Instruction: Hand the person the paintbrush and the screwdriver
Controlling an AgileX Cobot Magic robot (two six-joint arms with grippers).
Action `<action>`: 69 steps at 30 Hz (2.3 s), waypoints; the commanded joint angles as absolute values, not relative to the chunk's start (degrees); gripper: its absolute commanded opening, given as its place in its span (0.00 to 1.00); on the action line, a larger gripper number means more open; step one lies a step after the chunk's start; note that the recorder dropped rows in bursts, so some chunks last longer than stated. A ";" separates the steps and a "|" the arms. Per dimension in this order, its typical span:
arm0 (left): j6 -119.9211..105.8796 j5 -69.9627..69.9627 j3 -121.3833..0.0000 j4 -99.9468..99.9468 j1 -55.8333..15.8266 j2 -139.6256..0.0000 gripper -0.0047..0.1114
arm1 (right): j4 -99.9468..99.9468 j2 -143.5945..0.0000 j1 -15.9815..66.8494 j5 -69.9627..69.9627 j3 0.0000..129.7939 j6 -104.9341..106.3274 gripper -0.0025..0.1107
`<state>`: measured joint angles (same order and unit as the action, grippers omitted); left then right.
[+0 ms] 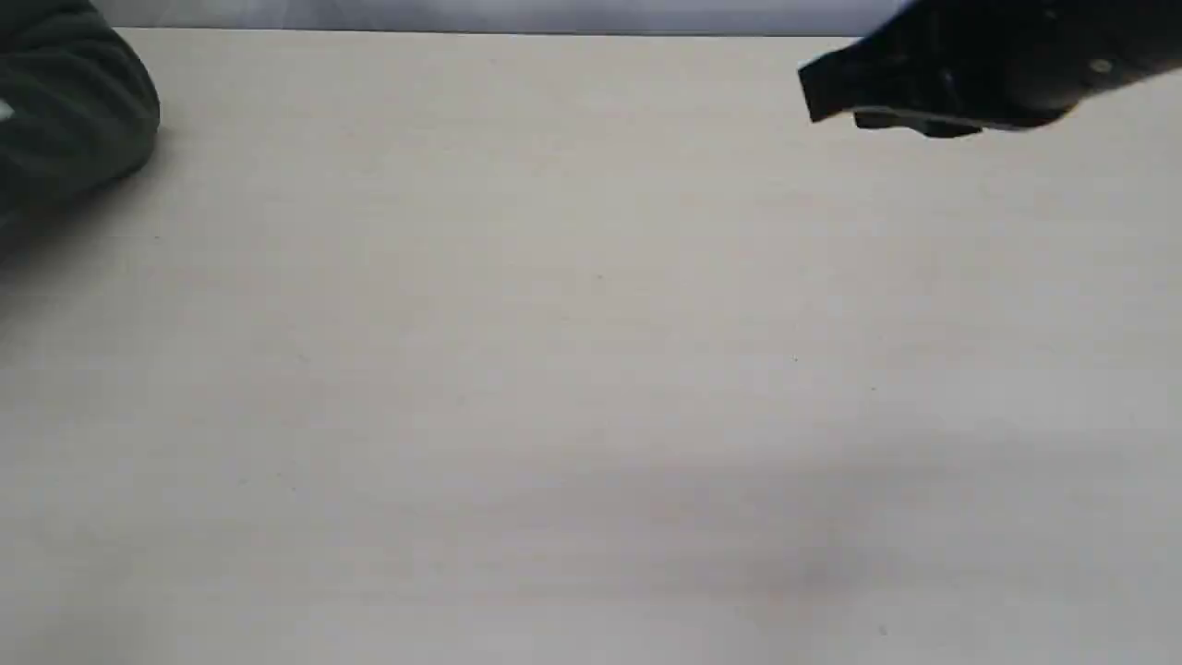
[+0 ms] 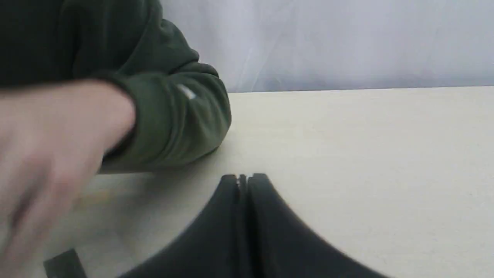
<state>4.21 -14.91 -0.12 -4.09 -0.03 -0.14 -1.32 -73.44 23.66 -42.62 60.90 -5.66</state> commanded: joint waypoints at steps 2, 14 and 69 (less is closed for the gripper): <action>4.32 -14.45 0.00 -3.88 -0.40 0.00 0.04 | 3.43 -62.73 23.79 -37.08 51.74 -6.03 0.06; 4.32 -14.45 0.00 -3.88 -0.40 0.00 0.04 | 7.31 -37.26 33.35 -21.35 28.93 -7.34 0.06; 4.32 -14.28 0.00 -3.89 -0.40 0.00 0.04 | 9.60 0.00 34.13 -5.68 0.00 5.09 0.06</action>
<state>4.21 -14.91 -0.12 -4.09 -0.03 -0.14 9.40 -0.39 33.99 -4.28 0.17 5.02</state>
